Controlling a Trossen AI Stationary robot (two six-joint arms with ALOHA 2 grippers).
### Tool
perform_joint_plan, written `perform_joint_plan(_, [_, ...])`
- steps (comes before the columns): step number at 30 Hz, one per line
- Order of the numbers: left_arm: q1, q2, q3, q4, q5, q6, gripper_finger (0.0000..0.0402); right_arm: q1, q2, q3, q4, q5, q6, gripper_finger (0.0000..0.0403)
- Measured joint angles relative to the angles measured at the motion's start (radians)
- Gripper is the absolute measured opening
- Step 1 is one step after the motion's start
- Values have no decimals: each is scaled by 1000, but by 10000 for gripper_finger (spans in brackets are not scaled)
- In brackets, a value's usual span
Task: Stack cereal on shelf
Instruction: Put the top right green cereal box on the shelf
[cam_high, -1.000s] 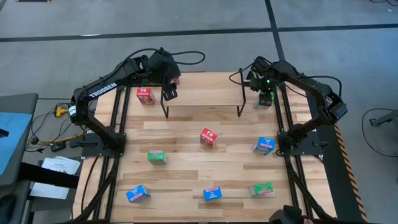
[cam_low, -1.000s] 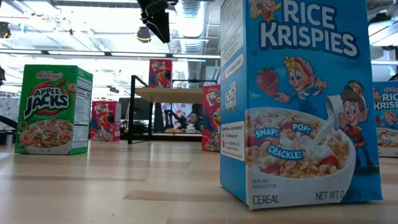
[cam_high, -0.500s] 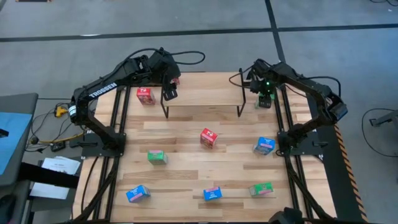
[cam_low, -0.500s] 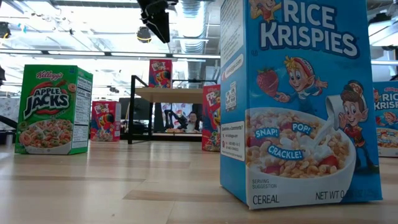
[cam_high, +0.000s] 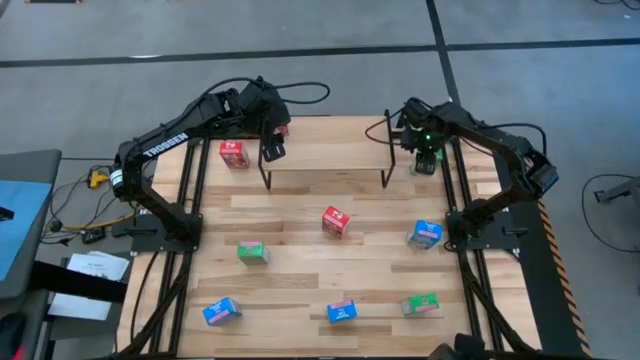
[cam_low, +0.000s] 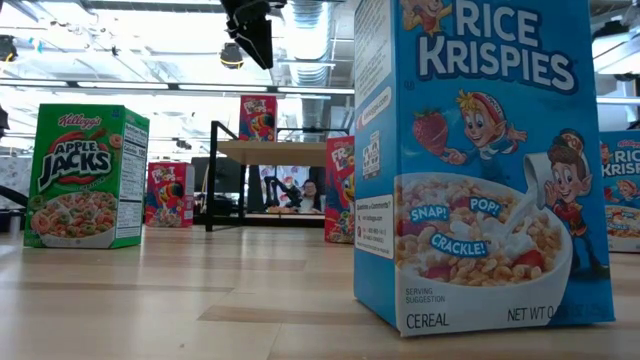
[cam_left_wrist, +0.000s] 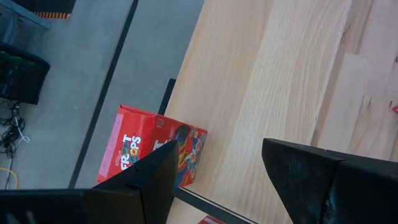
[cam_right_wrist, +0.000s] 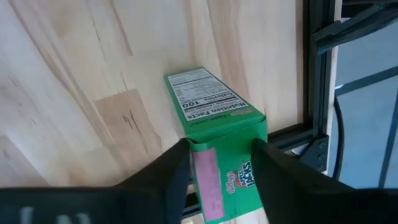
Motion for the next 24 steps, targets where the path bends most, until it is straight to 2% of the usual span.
perform_joint_plan(9, [0,0,0,0,0,0,224,25,0,-1,-1,10,42,86])
perform_joint_plan(20, [0,0,0,-1,0,-1,224,53,0,-1,-11,29,104,44])
perform_joint_plan(24, [0,0,0,-1,0,-3,224,53,0,15,-45,27,151,18])
